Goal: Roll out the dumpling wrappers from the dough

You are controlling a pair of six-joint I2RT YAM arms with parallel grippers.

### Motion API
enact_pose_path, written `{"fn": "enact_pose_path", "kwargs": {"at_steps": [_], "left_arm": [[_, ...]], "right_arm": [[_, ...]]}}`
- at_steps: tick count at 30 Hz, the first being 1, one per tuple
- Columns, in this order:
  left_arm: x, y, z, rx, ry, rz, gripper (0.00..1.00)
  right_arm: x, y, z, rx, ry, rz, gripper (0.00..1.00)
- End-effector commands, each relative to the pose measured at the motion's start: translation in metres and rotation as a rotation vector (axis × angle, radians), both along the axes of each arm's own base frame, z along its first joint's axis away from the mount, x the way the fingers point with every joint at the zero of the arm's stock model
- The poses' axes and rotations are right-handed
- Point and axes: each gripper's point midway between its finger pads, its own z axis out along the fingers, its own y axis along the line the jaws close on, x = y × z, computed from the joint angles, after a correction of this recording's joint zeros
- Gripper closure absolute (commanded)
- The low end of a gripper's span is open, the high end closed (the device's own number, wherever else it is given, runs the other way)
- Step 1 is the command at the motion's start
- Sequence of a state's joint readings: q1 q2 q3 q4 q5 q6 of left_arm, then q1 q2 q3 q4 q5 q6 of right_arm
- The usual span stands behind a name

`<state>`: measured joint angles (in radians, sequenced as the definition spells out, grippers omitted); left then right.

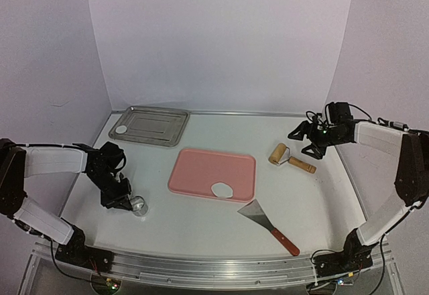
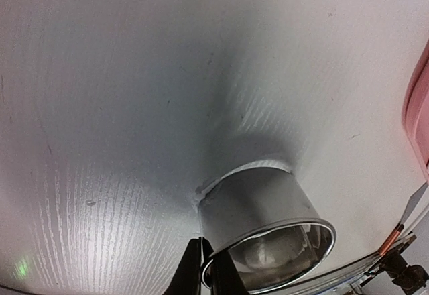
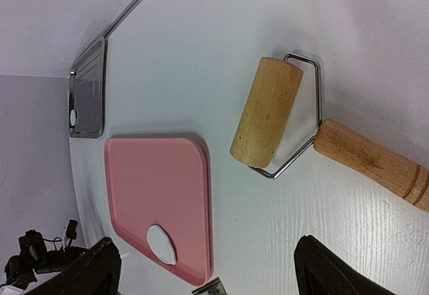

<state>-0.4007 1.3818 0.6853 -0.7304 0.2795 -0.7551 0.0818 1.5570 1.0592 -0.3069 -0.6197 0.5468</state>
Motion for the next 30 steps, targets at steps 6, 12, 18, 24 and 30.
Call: {"fn": "enact_pose_path", "kwargs": {"at_steps": [6,12,18,24,30], "left_arm": [[0.031,-0.017,0.019,-0.018,-0.093,-0.020,1.00],[0.056,-0.044,0.058,-0.031,-0.177,-0.022,1.00],[0.087,-0.109,0.084,-0.058,-0.232,-0.117,1.00],[0.109,-0.194,0.094,-0.129,-0.250,-0.270,1.00],[0.111,-0.249,0.092,-0.199,-0.245,-0.363,1.00]], "right_arm": [[0.000,0.012,0.042,0.064,-0.056,0.034,0.15],[-0.009,0.045,0.054,-0.014,-0.033,0.145,0.15],[-0.020,0.124,0.047,-0.083,-0.009,0.356,0.23],[-0.032,0.203,0.044,-0.064,-0.012,0.534,0.32],[-0.047,0.248,0.020,-0.096,0.033,0.620,0.41]]}}
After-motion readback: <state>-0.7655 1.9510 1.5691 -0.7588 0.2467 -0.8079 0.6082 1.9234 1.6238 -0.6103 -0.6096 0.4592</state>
